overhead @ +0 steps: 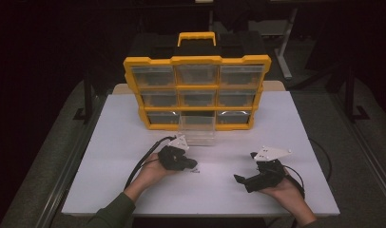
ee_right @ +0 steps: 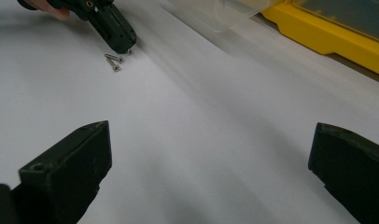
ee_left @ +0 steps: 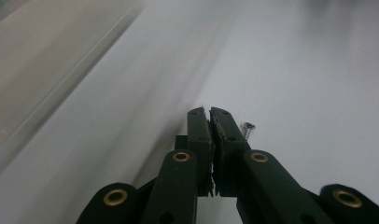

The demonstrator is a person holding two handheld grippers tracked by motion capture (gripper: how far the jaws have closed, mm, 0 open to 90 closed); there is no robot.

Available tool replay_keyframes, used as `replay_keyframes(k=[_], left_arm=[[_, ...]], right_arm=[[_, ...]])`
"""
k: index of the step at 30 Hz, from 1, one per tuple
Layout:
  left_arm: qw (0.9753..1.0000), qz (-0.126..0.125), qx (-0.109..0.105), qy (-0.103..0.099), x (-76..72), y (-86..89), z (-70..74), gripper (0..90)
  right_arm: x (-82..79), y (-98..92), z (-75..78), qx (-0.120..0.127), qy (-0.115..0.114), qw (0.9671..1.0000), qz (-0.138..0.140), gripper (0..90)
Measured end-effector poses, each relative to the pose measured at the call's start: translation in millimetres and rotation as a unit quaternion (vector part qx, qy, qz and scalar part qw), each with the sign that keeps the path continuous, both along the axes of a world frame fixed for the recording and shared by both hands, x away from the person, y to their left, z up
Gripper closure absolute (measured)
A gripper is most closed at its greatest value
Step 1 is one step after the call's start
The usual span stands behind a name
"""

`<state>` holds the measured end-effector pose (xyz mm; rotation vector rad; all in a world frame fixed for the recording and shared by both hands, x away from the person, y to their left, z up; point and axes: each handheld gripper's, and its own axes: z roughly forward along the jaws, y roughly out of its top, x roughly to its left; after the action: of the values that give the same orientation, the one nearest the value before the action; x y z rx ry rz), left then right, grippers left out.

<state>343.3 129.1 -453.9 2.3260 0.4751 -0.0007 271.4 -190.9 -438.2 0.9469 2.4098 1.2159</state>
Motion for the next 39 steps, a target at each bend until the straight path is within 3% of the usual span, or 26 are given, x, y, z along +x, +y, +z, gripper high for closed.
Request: replay_keyframes(k=[21,39], left_arm=[[0.9999,-0.007,-0.009,0.006,0.1,4.1,9.3,87.4],[0.9996,-0.016,-0.023,0.004,2.8,3.3,37.8,87.4]], right_arm=[[-0.4,-0.6,0.4,0.002,0.0,1.0,-0.001,0.0],[-0.4,-0.5,0.3,0.003,0.001,1.0,-0.001,0.0]])
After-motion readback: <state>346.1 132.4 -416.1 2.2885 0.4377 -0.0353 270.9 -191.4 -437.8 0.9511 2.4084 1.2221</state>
